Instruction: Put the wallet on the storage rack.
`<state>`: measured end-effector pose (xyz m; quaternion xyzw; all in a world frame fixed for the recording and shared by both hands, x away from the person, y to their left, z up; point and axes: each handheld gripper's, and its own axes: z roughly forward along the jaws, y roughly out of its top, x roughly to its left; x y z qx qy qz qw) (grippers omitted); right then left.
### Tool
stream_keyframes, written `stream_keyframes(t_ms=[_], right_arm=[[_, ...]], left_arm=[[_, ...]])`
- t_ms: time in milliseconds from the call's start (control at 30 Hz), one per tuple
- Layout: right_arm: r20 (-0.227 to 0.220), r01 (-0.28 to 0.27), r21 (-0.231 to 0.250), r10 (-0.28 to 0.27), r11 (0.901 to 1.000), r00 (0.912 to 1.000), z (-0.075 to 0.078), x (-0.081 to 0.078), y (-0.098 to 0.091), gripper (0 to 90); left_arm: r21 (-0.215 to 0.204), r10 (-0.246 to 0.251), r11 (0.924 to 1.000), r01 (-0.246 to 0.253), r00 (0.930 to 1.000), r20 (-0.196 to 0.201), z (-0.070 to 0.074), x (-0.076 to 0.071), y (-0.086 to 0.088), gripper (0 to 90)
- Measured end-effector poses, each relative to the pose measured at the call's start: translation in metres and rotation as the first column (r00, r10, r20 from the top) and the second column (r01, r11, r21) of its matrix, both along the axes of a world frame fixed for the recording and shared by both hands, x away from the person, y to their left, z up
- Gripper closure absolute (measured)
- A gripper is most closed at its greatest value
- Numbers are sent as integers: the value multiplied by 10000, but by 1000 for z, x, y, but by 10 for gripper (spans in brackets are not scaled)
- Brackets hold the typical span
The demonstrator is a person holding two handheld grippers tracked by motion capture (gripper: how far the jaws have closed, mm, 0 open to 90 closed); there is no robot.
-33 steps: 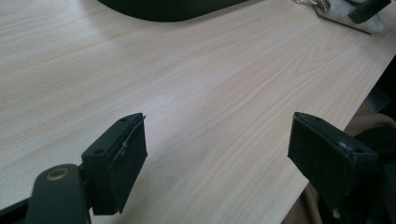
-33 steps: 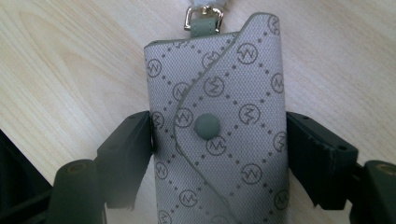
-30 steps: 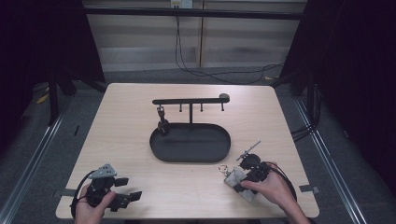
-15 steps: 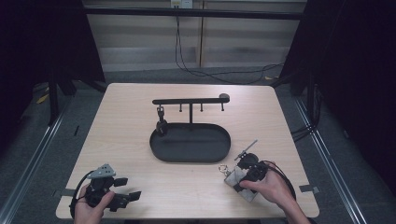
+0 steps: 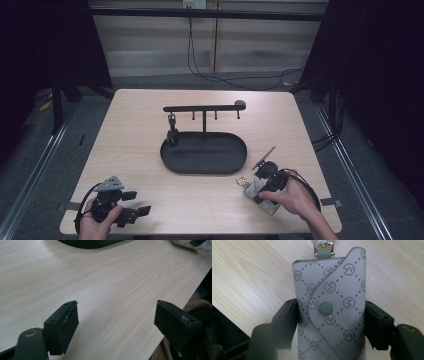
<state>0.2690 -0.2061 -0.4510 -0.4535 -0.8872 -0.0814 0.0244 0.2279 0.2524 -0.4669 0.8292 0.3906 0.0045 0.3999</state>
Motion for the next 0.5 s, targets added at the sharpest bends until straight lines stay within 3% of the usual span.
stream_keyframes(t_ms=[333,500], right_arm=[[-138,-51,-245,47,9997,9999,13,4,1,345],[-219,-97,-260,91,9996,9997,20,7,0,345]], left_arm=[[-31,-54,10000,53,9999,-90,-1,-1,-2,194],[62,-410,9991,411,9991,-142,-1,-3,-7,193]])
